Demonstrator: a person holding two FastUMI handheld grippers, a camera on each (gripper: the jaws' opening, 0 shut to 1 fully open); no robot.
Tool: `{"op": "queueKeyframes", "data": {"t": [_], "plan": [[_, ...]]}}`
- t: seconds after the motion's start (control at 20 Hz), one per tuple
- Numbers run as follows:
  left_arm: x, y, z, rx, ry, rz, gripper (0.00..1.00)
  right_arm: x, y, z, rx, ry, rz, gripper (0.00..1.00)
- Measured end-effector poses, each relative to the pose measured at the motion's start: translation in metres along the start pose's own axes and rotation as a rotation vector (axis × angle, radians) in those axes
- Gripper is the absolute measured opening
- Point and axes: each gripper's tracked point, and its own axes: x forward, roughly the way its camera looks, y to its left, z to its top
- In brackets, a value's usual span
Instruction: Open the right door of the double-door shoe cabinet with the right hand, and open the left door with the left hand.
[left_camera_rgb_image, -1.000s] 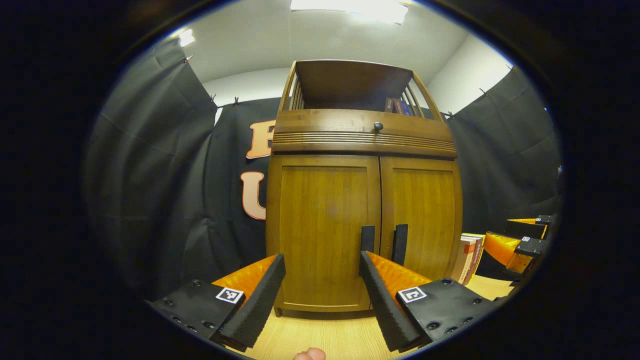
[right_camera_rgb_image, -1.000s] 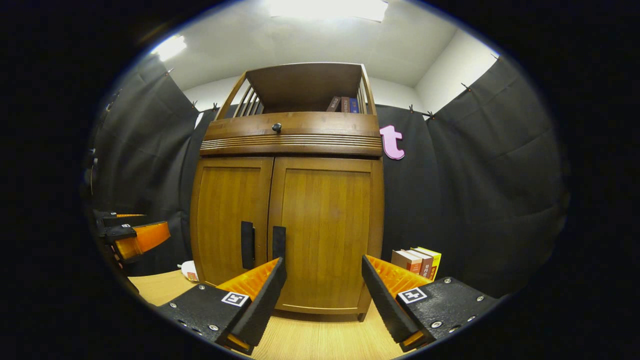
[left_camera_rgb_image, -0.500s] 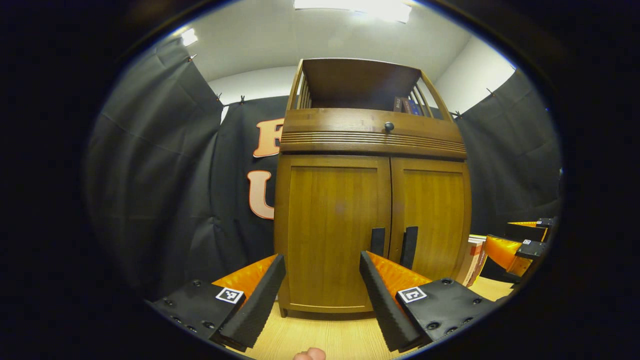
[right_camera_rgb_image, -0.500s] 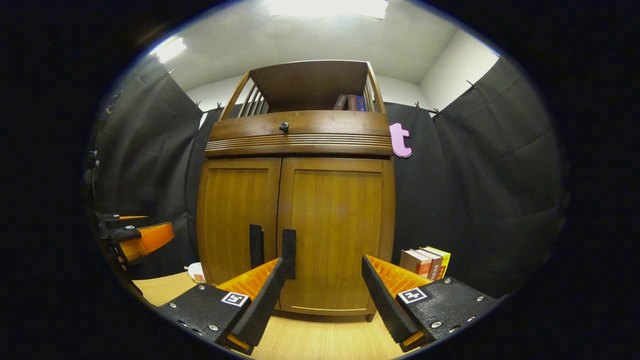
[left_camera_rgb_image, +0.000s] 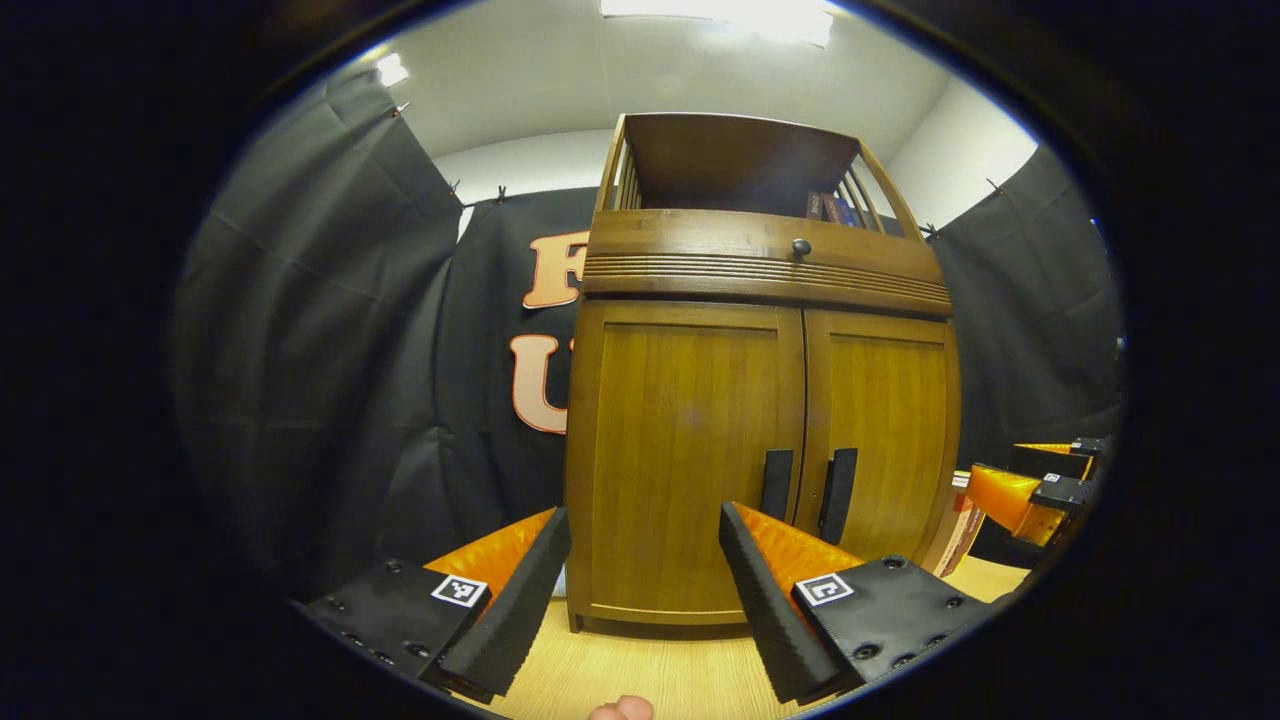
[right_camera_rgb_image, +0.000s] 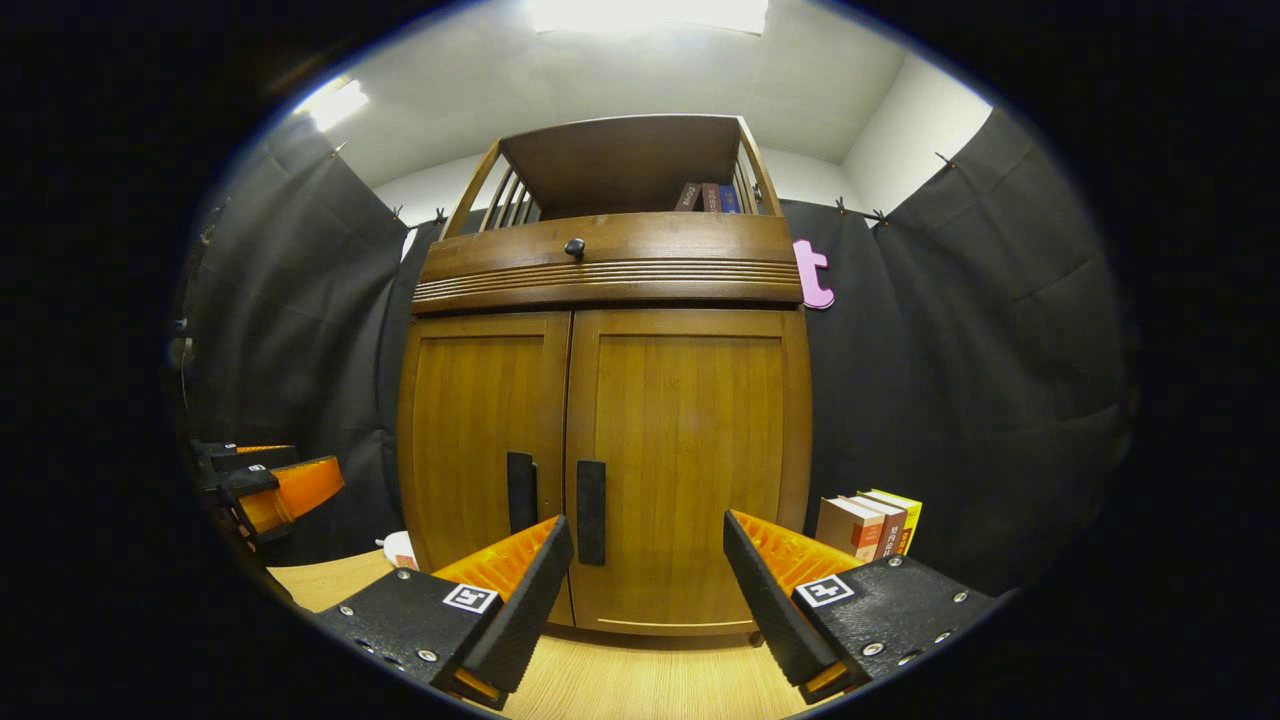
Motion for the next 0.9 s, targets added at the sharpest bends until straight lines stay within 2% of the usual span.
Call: {"op": "queueKeyframes", "data": {"t": [0.35,0.55,0.6,0.65,0.7,0.9], "plan": [[-0.013,0.007,-0.002,-0.010,0.006,0.011,0.96,0.050,0.021,0.013,-0.018,-0.033,0.042,0.92],[-0.017,0.012,0.004,-0.013,-0.008,0.019,0.96,0.095,0.036,-0.002,0.008,0.001,0.055,0.92],[-0.020,0.013,0.005,-0.010,-0.013,0.021,0.96,0.108,0.038,-0.006,0.006,-0.001,0.051,0.97],[-0.021,0.015,0.006,-0.006,-0.018,0.026,0.96,0.121,0.037,-0.011,-0.002,0.007,0.047,0.97],[-0.023,0.018,0.007,-0.001,-0.021,0.030,0.96,0.134,0.037,-0.017,-0.009,0.018,0.039,0.93],[-0.027,0.030,0.005,-0.006,-0.015,0.045,0.96,0.167,0.038,-0.041,-0.005,0.059,0.002,0.93]]}}
